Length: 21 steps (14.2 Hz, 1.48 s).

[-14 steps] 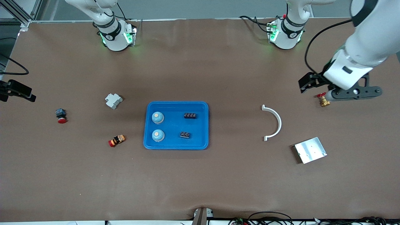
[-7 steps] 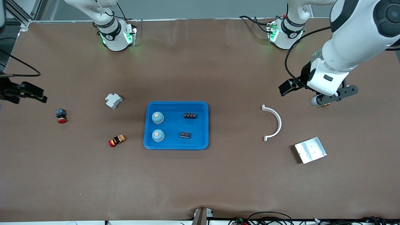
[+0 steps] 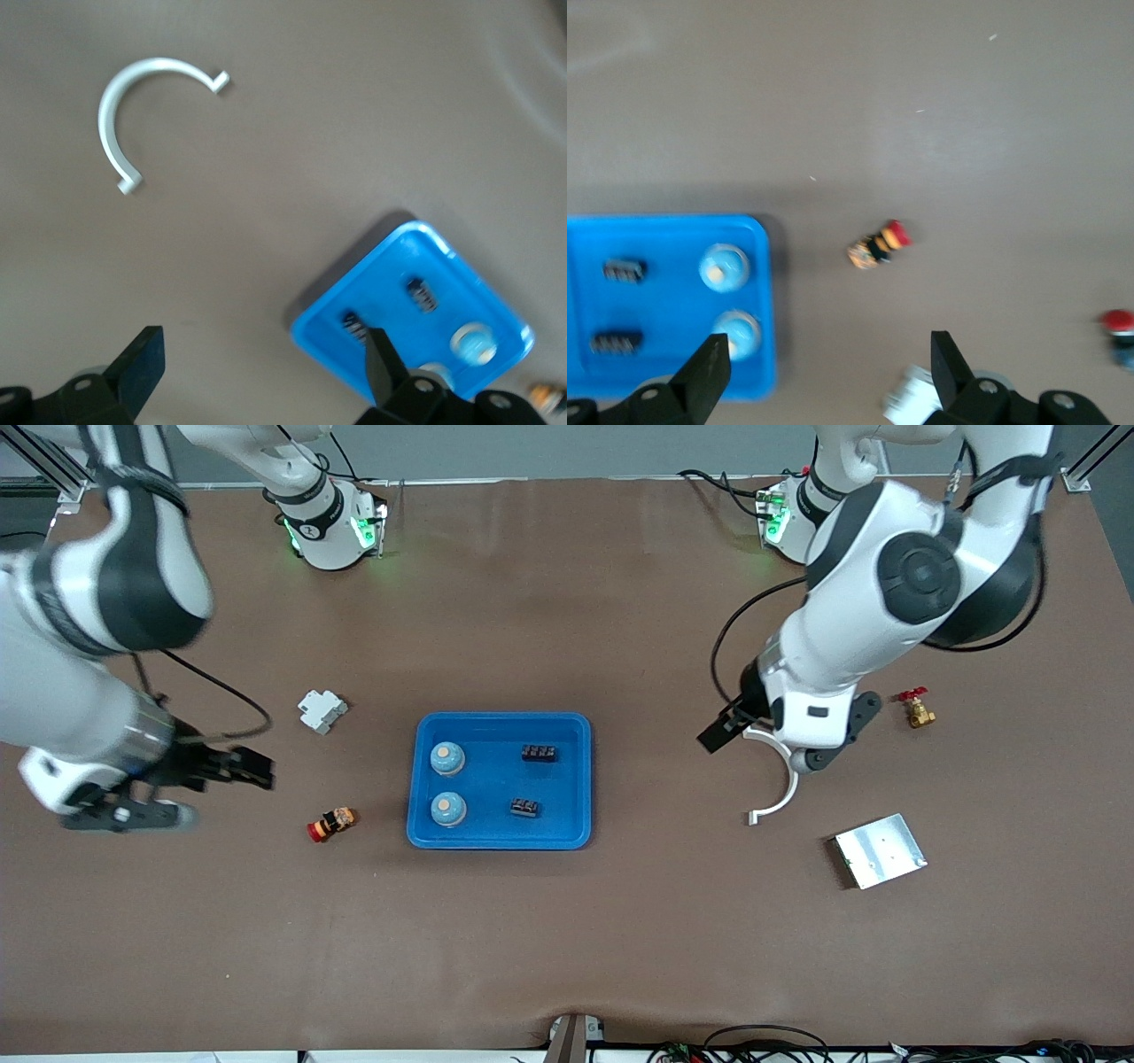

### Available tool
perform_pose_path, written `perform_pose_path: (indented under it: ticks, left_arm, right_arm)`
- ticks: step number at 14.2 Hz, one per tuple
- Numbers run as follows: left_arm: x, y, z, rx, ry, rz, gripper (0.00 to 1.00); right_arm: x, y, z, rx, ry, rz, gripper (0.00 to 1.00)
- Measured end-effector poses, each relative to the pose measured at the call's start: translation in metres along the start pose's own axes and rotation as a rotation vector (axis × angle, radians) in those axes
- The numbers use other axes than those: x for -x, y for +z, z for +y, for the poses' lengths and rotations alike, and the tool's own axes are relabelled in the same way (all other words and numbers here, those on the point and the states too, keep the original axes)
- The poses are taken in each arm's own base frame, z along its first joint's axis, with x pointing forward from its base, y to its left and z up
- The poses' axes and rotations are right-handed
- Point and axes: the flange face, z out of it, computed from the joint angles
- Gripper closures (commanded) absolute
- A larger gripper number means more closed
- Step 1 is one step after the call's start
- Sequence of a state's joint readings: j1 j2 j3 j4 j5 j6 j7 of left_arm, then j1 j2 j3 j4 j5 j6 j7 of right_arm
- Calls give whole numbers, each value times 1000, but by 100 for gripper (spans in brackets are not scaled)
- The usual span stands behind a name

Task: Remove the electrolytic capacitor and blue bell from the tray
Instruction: 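Lower the left gripper onto a capacitor while the right gripper lowers onto a bell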

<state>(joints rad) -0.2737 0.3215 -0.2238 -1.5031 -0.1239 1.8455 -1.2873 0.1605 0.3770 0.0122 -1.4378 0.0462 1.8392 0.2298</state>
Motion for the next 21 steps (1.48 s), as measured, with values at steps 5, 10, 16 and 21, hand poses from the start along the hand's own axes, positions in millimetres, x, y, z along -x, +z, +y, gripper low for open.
perform_pose_path:
  ticks: [5,10,16,21]
  left_arm:
    - [16,60,35,-30,-237,-31,0]
    - [43,116,68,-46,-410,-49,0]
    - [104,188,83,-73,-510,1,0]
    - [129,216,97,6,-626,43,0]
  right_arm:
    - [-13,119,-83,-15,227,32,0]
    - [-3,202,-118,11,337,-17,0]
    - [19,242,-141,9,405,-36,0]
    - [34,262,-147,6,455,-48,0]
